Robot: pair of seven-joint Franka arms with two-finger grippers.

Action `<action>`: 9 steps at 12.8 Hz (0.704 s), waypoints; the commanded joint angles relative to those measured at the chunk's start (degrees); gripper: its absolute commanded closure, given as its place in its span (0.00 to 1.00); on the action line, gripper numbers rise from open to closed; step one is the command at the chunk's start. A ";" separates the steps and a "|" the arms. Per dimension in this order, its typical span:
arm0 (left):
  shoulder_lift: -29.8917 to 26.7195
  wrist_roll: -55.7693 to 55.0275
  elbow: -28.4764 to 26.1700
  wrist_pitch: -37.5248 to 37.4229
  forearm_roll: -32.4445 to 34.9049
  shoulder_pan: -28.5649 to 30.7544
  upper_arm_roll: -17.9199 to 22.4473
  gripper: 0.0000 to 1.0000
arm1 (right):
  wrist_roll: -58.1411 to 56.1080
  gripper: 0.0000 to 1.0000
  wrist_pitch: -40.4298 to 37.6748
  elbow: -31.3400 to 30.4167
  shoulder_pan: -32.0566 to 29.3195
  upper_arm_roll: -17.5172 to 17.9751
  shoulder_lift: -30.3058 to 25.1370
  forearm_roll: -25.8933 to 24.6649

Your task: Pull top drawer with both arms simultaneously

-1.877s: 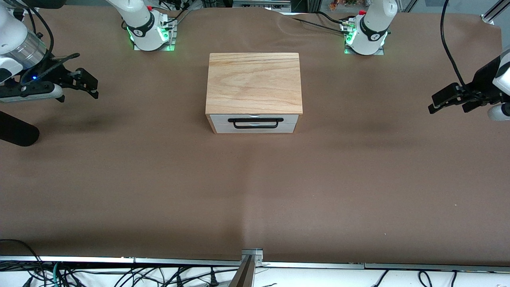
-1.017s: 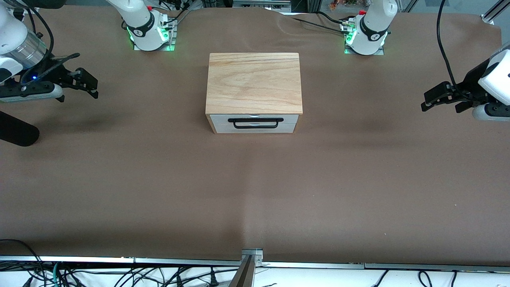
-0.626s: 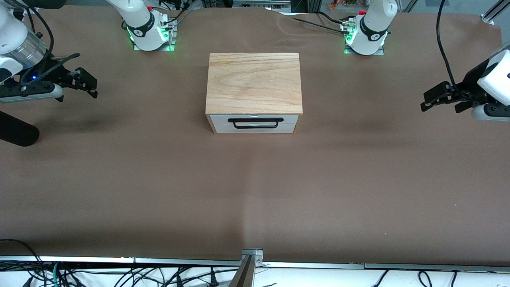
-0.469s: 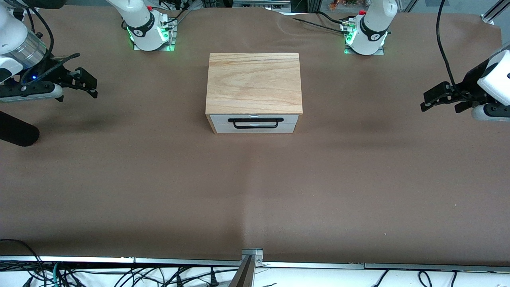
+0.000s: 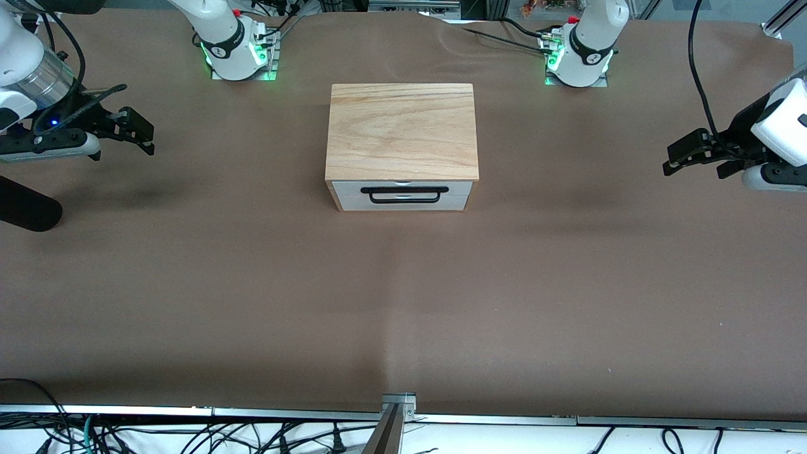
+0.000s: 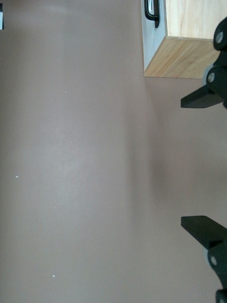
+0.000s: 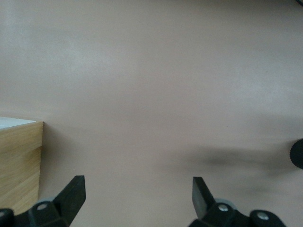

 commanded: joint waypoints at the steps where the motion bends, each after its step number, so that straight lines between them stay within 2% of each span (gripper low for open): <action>1: -0.30 0.85 -0.16 -0.17 0.40 -0.17 0.02 0.00 | -0.70 0.00 -0.34 -1.43 -0.13 0.08 -1.89 -0.83; 9: 1.29 1.03 -0.25 -0.17 -0.13 -0.43 0.02 0.00 | -0.70 0.00 -1.30 -1.87 -0.13 0.17 -1.63 -0.83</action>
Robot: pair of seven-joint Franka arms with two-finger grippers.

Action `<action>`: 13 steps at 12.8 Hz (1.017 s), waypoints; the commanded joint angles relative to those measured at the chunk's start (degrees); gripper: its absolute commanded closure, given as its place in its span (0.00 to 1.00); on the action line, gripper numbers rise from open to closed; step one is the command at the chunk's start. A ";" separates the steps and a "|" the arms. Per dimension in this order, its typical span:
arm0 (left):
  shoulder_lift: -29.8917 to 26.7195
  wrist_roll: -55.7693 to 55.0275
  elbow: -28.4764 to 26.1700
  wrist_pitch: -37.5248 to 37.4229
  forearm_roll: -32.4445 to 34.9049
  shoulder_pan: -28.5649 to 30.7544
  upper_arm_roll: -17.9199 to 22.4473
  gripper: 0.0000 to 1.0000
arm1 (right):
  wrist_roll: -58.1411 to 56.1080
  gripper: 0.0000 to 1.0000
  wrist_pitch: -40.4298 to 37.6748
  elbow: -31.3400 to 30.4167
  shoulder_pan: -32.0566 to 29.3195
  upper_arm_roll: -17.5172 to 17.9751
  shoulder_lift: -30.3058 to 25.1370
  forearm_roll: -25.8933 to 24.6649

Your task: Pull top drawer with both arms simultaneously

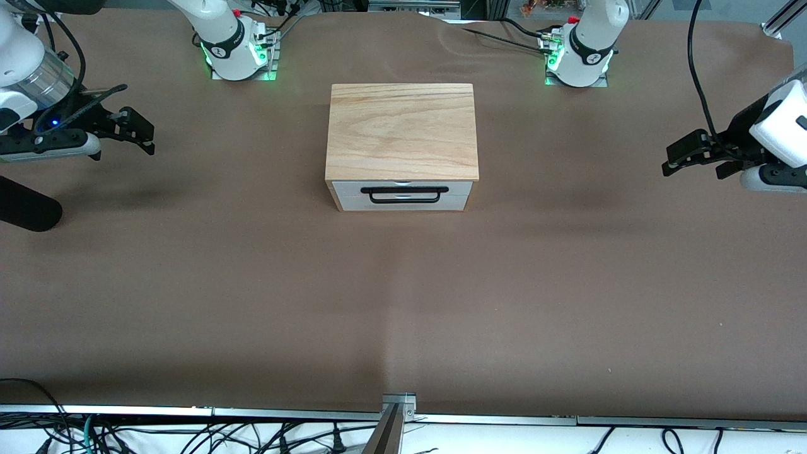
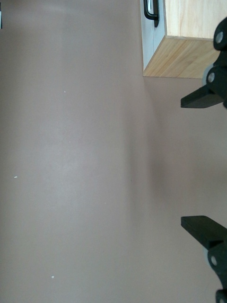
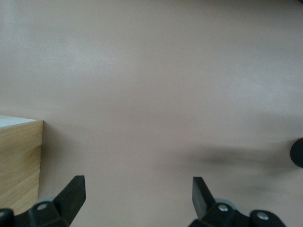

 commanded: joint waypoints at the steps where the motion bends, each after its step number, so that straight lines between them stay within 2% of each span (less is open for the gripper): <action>1: 1.01 0.89 0.01 -0.15 -1.00 -0.36 0.06 0.00 | -0.68 0.00 -1.29 -1.88 -0.13 0.17 -1.37 -0.74; 4: 2.85 1.07 0.19 -0.24 -3.98 -0.35 0.06 0.00 | -0.86 0.00 -0.07 -1.88 -0.13 0.43 0.21 -0.47; 7: 4.26 1.33 0.10 -0.33 -9.16 -0.44 0.06 0.00 | -3.13 0.00 2.29 -0.57 0.04 0.61 5.65 1.71; 9: 5.84 1.42 0.10 -0.33 -13.03 -0.53 0.06 0.00 | -6.03 0.00 3.36 0.75 0.30 0.78 9.25 10.30; 10: 7.32 1.51 0.19 -0.33 -15.48 -0.71 0.06 0.00 | -6.04 0.00 3.45 1.37 0.48 1.40 11.01 12.34; 11: 9.17 1.51 0.19 -0.41 -17.59 -1.23 -0.02 0.00 | -6.04 0.00 3.54 1.98 0.48 3.58 13.03 14.19; 13: 14.35 1.68 0.01 -0.33 -24.87 -1.32 -0.20 0.00 | -6.30 0.00 7.38 2.25 0.66 5.44 18.12 22.16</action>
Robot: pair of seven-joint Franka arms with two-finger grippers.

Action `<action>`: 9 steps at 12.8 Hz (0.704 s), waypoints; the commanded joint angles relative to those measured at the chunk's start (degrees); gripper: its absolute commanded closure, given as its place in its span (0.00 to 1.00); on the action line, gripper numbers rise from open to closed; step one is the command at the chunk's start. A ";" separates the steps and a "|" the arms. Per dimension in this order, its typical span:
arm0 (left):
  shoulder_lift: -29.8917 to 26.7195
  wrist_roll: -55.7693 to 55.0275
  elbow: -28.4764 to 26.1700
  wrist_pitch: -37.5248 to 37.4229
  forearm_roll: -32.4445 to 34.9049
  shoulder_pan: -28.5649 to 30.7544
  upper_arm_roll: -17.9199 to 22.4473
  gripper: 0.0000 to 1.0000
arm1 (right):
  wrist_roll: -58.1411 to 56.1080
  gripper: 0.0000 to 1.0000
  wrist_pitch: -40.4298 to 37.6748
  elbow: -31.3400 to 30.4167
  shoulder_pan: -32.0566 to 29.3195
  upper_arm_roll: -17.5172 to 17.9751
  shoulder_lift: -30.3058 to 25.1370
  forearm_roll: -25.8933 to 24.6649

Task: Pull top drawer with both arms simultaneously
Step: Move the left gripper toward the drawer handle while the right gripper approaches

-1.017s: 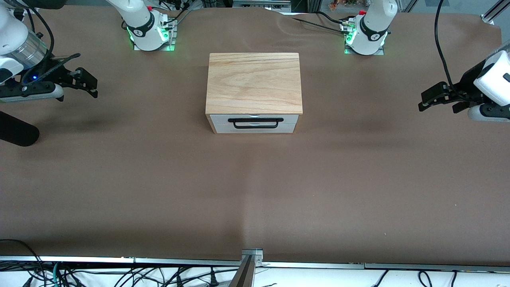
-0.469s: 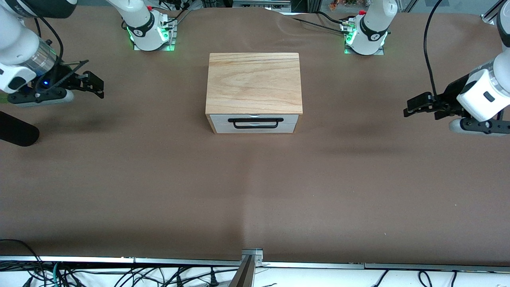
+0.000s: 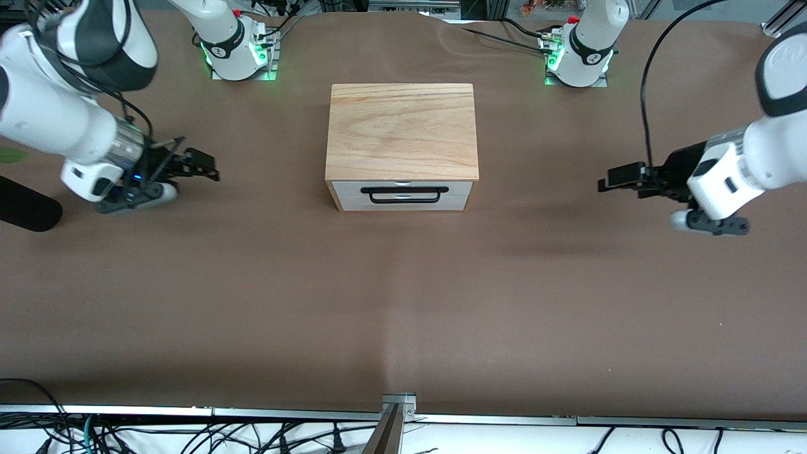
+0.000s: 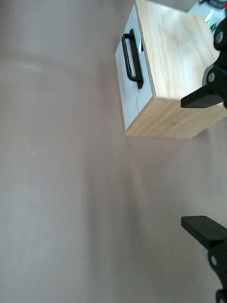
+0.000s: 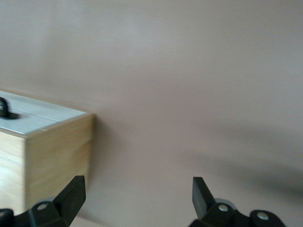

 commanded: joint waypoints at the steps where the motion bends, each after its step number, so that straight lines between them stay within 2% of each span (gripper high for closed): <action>1: 5.55 3.14 0.30 -0.16 -8.97 -0.32 -0.05 0.00 | -1.97 0.00 3.36 2.21 0.15 2.62 6.74 8.41; 3: 9.58 9.10 0.04 0.10 -15.56 -0.76 -0.23 0.00 | -2.77 0.00 6.96 2.21 0.15 6.39 10.79 16.22; 5: 14.33 18.22 -1.19 0.19 -25.31 -0.76 -0.23 0.00 | -2.94 0.00 13.10 2.21 0.59 10.52 15.88 24.92; 7: 18.11 27.11 -3.12 0.36 -33.32 -0.76 -0.23 0.00 | -2.68 0.00 20.31 2.56 1.29 14.13 19.49 29.43; 9: 20.05 31.61 -4.79 2.29 -37.12 -1.11 -0.32 0.00 | -2.33 0.00 23.93 4.49 1.73 16.43 22.92 32.24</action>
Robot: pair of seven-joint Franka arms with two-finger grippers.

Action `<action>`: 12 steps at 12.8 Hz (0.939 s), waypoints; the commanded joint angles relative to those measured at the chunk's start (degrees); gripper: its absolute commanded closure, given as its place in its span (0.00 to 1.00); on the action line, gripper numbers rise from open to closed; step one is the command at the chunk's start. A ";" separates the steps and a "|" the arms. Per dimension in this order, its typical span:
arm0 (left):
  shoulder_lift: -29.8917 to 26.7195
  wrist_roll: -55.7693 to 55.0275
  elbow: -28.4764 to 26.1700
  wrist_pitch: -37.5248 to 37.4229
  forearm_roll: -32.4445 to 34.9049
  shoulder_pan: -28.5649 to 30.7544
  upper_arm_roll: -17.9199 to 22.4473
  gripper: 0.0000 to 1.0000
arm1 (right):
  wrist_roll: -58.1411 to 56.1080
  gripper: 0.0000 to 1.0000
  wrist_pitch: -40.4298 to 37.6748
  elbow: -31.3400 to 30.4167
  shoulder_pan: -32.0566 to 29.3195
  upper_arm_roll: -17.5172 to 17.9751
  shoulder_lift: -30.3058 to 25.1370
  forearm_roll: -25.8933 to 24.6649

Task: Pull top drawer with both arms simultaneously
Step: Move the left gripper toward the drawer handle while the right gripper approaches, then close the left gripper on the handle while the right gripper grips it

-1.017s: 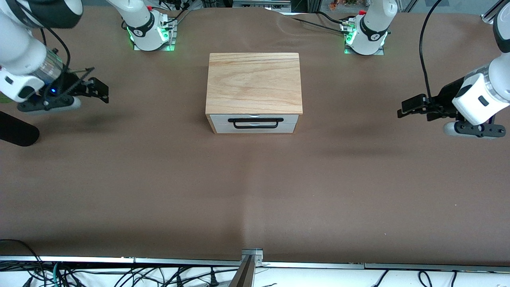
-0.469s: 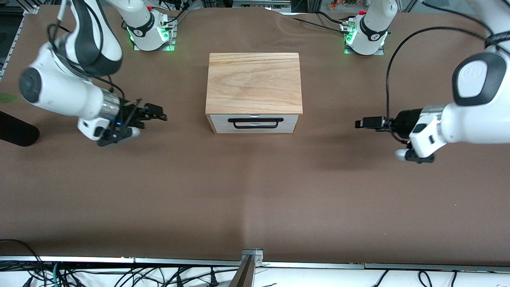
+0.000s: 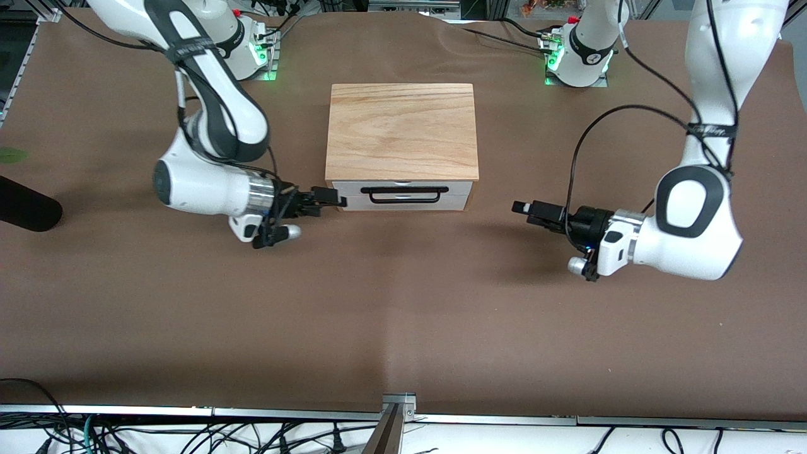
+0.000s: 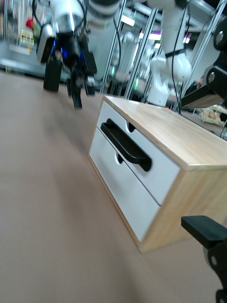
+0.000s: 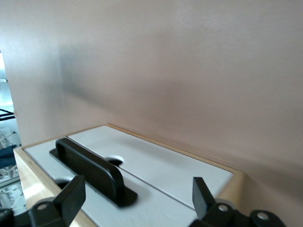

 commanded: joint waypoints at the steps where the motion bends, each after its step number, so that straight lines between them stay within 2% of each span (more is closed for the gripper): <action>1: 1.66 7.02 -2.32 2.35 -6.02 -1.30 0.03 0.00 | -0.28 0.00 2.31 3.42 0.30 1.91 3.81 5.15; 2: 2.45 9.92 -3.55 3.93 -8.66 -2.01 -0.06 0.00 | -0.71 0.01 2.57 3.42 0.83 2.00 4.34 8.05; 4: 2.98 15.46 -7.15 6.57 -14.28 -2.54 -1.72 0.00 | -0.81 0.10 3.97 3.25 1.63 3.04 5.13 10.09; 7: 2.98 19.78 -10.41 9.21 -17.28 -2.54 -4.71 0.00 | -1.85 0.18 7.41 2.81 1.80 4.89 6.89 10.45; 10: 3.60 25.14 -14.10 14.47 -22.38 -3.07 -7.87 0.00 | -6.24 0.21 6.97 1.84 1.71 4.90 7.07 15.00; 12: 4.39 27.51 -14.81 16.86 -23.71 -3.95 -8.85 0.00 | -7.13 0.25 6.80 1.14 1.71 4.90 6.90 15.90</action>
